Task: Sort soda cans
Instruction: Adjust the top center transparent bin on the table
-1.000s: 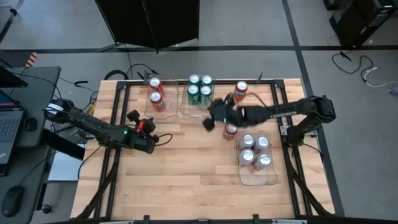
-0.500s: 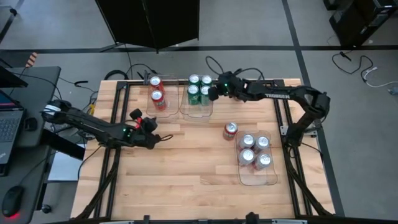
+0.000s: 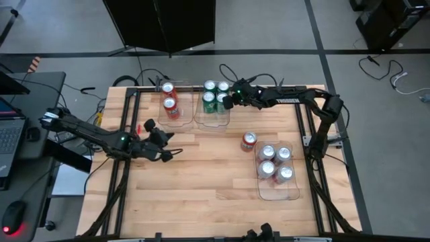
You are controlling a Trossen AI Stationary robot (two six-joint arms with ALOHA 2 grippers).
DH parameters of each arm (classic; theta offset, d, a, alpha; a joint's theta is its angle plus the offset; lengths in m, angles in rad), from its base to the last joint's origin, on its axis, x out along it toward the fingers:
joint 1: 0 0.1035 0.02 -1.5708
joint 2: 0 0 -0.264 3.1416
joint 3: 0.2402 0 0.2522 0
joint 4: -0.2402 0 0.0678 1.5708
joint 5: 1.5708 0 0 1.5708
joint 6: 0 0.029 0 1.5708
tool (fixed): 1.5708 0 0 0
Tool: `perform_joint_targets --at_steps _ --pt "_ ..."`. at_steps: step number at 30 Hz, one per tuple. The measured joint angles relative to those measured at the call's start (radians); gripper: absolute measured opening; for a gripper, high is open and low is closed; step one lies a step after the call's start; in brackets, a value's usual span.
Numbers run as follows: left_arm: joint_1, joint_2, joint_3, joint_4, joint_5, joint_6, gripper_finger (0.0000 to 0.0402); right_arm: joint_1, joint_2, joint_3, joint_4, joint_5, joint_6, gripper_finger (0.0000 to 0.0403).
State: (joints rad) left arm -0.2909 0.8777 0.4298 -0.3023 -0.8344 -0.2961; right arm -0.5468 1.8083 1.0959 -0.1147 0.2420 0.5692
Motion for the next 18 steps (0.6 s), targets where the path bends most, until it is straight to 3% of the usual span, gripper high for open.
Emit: perform_joint_targets --at_steps 8,13,18 --pt "0.000 -0.050 0.000 -0.007 0.011 0.006 0.0000 0.021 -0.001 -0.002 0.062 -0.057 -0.045 0.0007" --pt "0.000 -0.051 0.000 -0.004 0.015 0.024 0.0000 0.043 -0.007 0.002 0.135 -0.175 -0.102 0.0007" --pt "0.000 -0.055 0.000 0.023 0.111 0.030 0.0000 0.083 -0.082 0.000 0.077 -0.242 -0.215 0.0015"
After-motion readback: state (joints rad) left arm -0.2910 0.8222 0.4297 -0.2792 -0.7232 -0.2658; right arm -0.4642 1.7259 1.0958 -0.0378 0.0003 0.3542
